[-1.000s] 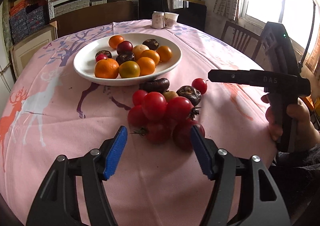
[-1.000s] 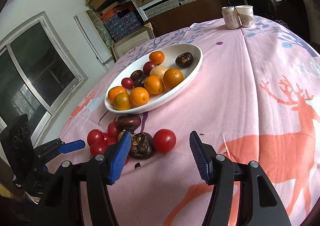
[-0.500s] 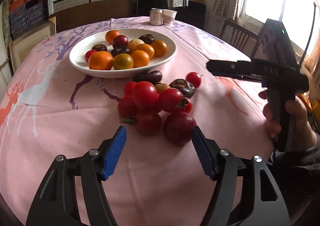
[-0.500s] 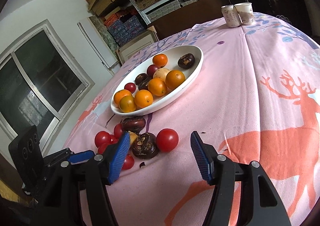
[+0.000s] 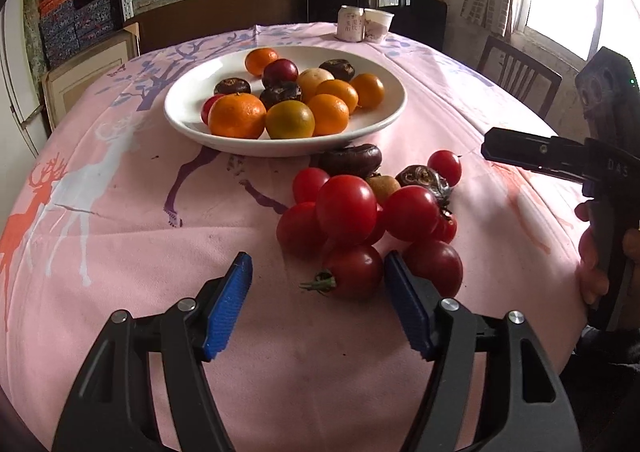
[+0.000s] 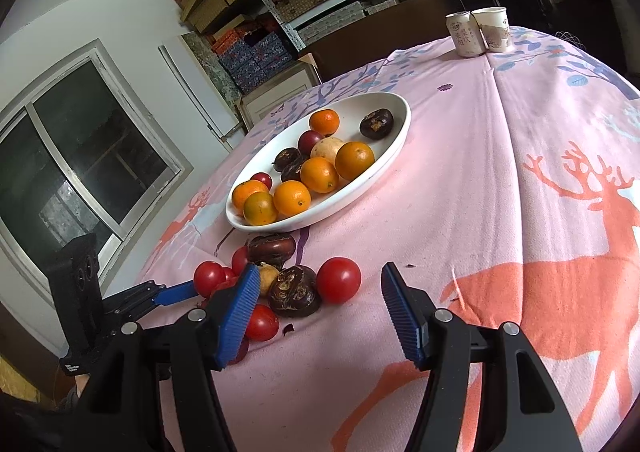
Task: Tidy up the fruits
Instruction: 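Grasp a red tomato with the left tool while the right tool grasps a red plum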
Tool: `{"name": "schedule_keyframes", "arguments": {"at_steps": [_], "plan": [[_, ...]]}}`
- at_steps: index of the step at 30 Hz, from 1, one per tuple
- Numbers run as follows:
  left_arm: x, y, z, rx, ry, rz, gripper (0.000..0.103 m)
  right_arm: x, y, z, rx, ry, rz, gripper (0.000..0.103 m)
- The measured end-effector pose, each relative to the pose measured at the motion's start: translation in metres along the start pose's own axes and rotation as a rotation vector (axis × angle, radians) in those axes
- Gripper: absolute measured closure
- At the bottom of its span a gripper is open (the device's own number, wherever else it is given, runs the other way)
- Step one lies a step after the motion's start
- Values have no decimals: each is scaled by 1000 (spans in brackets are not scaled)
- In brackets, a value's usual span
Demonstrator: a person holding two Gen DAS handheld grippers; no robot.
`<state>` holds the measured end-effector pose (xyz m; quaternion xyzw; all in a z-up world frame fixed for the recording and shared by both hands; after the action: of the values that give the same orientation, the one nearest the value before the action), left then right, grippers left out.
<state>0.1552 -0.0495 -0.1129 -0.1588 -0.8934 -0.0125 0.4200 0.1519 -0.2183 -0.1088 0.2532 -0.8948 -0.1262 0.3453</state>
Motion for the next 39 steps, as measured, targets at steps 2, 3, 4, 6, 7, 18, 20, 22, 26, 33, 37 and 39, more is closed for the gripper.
{"name": "schedule_keyframes", "arguments": {"at_steps": [2, 3, 4, 6, 7, 18, 20, 22, 26, 33, 37, 39], "plan": [[0, -1, 0, -12, -1, -23, 34, 0, 0, 0, 1, -1, -1, 40], [0, -2, 1, -19, -2, -34, 34, 0, 0, 0, 2, -3, 0, 40], [2, -2, 3, -21, 1, -38, 35, 1, 0, 0, 3, -6, -1, 40], [4, -3, 10, 1, 30, 9, 49, 2, 0, 0, 4, -10, -5, 40], [6, -4, 14, 5, 42, 32, 58, 2, 0, 0, 4, -11, -7, 40], [-1, -9, 5, 34, 0, 47, 64, 1, 1, 1, 6, -6, -10, 40], [0, -14, 6, 6, -6, 48, 72, 2, 0, 1, 1, -9, -16, 40], [1, -17, 8, -7, -8, 46, 73, 2, 0, 0, -4, -9, -21, 40], [9, -12, 12, 21, -15, 67, 73, 2, 1, 1, 5, -7, -24, 40], [51, 23, -1, 121, -156, 18, 73, 3, 28, 13, 145, 28, -50, 40], [54, 39, 1, 152, -150, 7, 73, -11, 67, 44, 313, 133, -25, 40], [52, 44, 3, 165, -139, 14, 73, -17, 73, 51, 340, 151, 20, 41]]}}
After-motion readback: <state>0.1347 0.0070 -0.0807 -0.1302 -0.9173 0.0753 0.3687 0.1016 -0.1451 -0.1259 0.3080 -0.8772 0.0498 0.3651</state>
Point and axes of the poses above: each gripper's, at about its wrist camera, not at the fingertips, and x roughly against the way its jaws point, y to its left, z to its underside, the point moved 6 cm from there along -x, roughly the way its jaws point, and after that the axes turned 7 degrees about x, right-handed, at the moved point
